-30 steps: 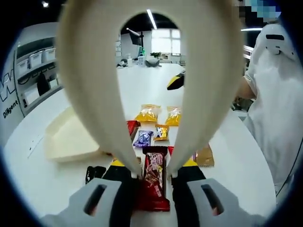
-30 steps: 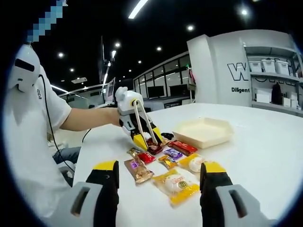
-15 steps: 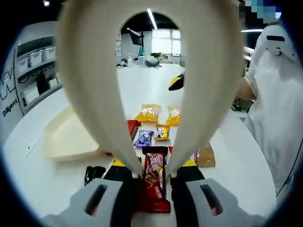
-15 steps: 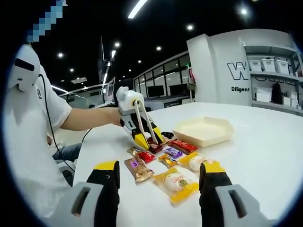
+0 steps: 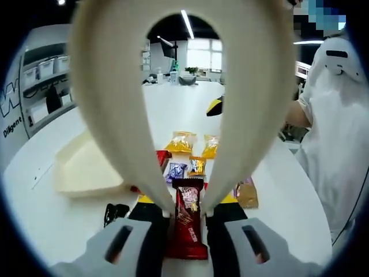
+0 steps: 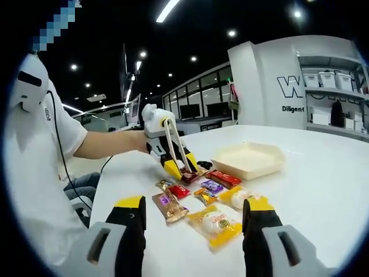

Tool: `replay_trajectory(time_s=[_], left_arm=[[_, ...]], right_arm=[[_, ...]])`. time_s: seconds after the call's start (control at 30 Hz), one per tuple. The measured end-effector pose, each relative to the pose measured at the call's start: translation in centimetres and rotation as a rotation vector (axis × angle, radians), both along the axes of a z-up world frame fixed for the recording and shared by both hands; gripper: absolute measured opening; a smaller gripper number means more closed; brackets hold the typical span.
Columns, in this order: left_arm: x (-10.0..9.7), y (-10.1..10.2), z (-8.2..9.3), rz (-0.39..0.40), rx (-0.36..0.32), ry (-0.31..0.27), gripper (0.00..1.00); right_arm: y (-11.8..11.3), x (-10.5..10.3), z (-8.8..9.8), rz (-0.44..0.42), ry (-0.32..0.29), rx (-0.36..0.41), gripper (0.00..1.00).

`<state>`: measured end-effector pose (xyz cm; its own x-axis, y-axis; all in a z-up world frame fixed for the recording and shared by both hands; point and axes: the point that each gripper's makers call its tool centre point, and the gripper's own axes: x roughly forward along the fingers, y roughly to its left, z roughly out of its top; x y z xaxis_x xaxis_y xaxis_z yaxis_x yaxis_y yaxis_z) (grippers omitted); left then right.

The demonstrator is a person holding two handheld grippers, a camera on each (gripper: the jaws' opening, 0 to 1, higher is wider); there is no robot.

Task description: Place the target food into the container with the food tongs after gripping and lifting it, then release it inside without dropping or visibly crushing the food.

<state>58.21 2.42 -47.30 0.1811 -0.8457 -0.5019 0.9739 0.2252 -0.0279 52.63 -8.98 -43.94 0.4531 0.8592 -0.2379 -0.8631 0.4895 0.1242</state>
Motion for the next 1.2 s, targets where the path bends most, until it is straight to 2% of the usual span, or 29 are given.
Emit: replay_trajectory(time_s=[0.37, 0.67, 0.9, 1.2], left_arm=[[0.3, 0.5, 3.2, 0.029, -0.019, -0.034, 0.22], [1.1, -0.3, 5.2, 0.017, -0.026, -0.059, 0.22], [2.2, -1.2, 6.8, 0.006, -0.029, -0.086, 0.22], [4.0, -1.8, 8.1, 0.001, -0.036, -0.106, 0.22]], right_arm=[[0.2, -0.2, 0.7, 0.009, -0.012, -0.007, 0.67], [0.3, -0.7, 1.2, 0.014, -0.018, -0.015, 0.67], [-0.8, 0.5, 1.3, -0.040, -0.009, -0.040, 0.67], [-1.0, 1.9, 0.9, -0.048, -0.006, -0.047, 0.69]])
